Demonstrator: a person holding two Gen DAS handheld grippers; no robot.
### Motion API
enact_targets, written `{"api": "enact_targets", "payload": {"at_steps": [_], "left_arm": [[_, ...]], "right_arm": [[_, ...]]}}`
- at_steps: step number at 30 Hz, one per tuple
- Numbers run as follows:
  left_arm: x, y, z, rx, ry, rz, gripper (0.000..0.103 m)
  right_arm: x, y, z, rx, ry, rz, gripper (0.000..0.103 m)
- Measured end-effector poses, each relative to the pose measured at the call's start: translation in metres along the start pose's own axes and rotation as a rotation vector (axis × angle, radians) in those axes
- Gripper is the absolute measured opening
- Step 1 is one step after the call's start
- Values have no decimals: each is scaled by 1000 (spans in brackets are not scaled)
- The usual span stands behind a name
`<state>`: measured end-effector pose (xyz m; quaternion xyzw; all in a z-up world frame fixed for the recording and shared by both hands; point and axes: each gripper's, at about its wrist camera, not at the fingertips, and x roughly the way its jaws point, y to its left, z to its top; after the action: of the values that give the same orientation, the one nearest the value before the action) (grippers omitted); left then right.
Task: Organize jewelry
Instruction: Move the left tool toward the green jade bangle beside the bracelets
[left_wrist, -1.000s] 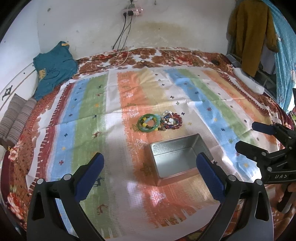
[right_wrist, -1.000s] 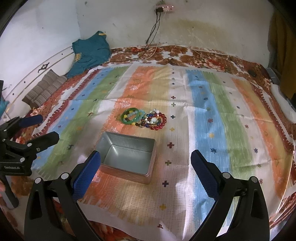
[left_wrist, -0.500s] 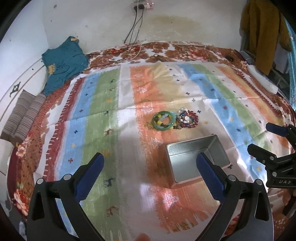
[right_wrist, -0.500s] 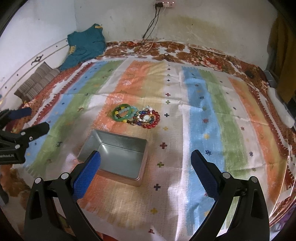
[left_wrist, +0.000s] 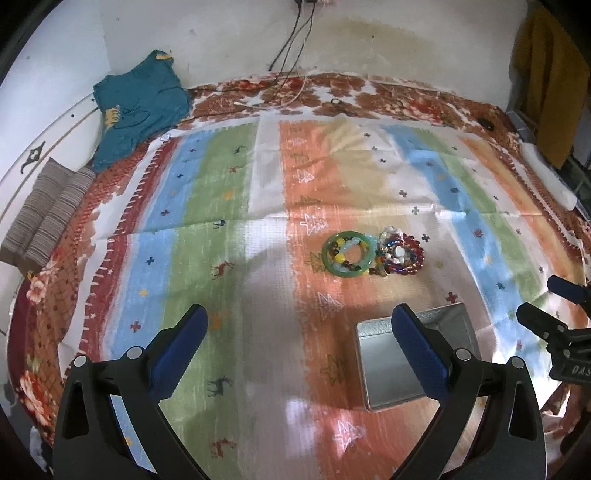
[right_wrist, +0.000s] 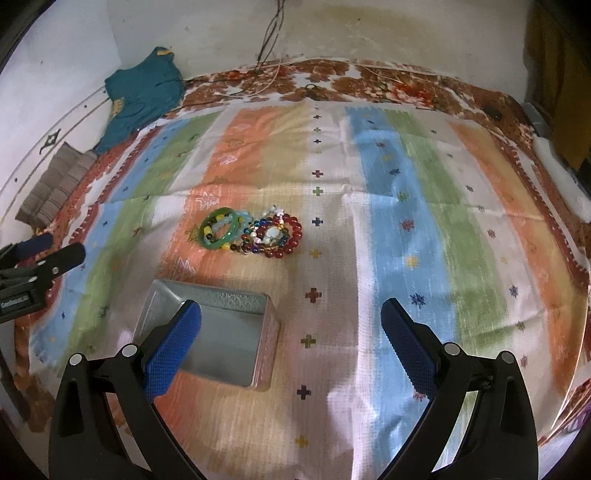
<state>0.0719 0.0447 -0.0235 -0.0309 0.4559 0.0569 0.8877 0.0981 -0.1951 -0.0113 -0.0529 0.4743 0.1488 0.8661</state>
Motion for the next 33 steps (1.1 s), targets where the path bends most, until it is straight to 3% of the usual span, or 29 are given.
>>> {"api": "enact_targets", "payload": {"at_steps": [10,33], "left_arm": [[19,6,13,-34,30,-6,97],[60,-2,42,-5,48,54,97]], "right_arm": [[19,4,14,-14,18,-14,99],[58,16,31,-50,84,-24,99]]}}
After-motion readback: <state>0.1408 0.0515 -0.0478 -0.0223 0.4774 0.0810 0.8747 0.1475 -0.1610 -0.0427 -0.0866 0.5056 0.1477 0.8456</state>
